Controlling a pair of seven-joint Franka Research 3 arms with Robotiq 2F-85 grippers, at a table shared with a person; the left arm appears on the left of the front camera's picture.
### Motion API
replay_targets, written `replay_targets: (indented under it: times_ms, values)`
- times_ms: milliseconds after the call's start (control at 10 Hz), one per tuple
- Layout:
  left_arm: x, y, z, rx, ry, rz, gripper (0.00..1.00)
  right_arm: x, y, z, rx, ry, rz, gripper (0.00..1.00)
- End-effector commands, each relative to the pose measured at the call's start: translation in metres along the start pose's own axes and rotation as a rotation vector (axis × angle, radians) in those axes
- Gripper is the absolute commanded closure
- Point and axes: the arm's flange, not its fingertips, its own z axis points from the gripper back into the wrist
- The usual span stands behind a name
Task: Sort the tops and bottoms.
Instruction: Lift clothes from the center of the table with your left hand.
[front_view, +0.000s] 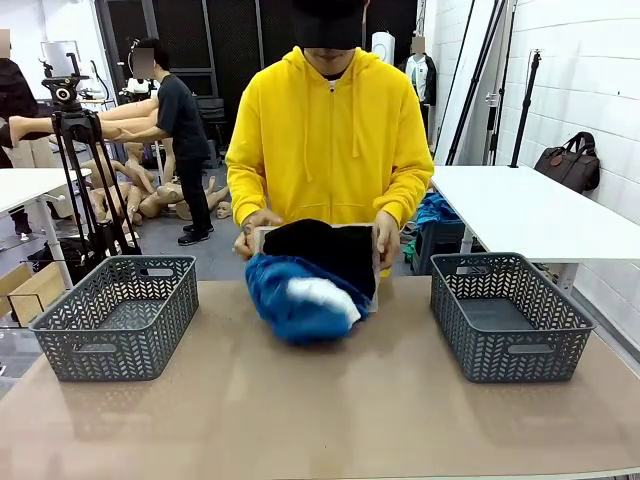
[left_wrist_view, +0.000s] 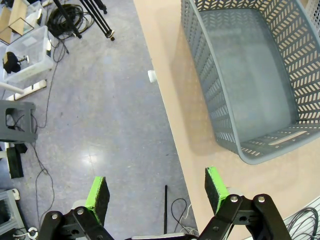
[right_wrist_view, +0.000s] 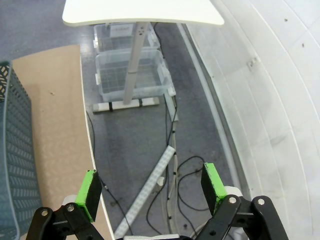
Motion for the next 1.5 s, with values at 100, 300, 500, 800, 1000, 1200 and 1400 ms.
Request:
replay_targets:
  times_ms: [100, 300, 500, 800, 1000, 1200, 1400]
  values:
    - [-0.0034, 0.0041, -0.0001, -0.015, -0.011, -0.011, 0.0, -0.0006, -0.0004, 0.0013, 0.0, 0.01, 0.006, 0.0]
    - [-0.0034, 0.0041, -0.0001, -0.015, -0.011, -0.011, 0.0, -0.0006, -0.0004, 0.0013, 0.0, 0.01, 0.006, 0.0]
    - [-0.0034, 0.0041, -0.0001, -0.015, -0.011, -0.011, 0.0, -0.0006, -0.0004, 0.0013, 0.0, 0.01, 0.006, 0.0]
    - [-0.0034, 0.0041, -0.0001, -0.015, -0.011, -0.011, 0.0, -0.0006, -0.0004, 0.0013, 0.0, 0.01, 0.006, 0.0]
    - [-0.0034, 0.0041, -0.0001, -0.015, -0.011, -0.011, 0.0, -0.0006, -0.0004, 0.0013, 0.0, 0.01, 0.006, 0.0]
    - [-0.0034, 0.0041, -0.0001, -0.015, -0.011, -0.011, 0.0, -0.0006, -0.0004, 0.0013, 0.0, 0.01, 0.006, 0.0]
    - [-0.0034, 0.0041, -0.0001, -0.015, -0.011, -0.011, 0.0, -0.0006, -0.0004, 0.0013, 0.0, 0.01, 0.006, 0.0]
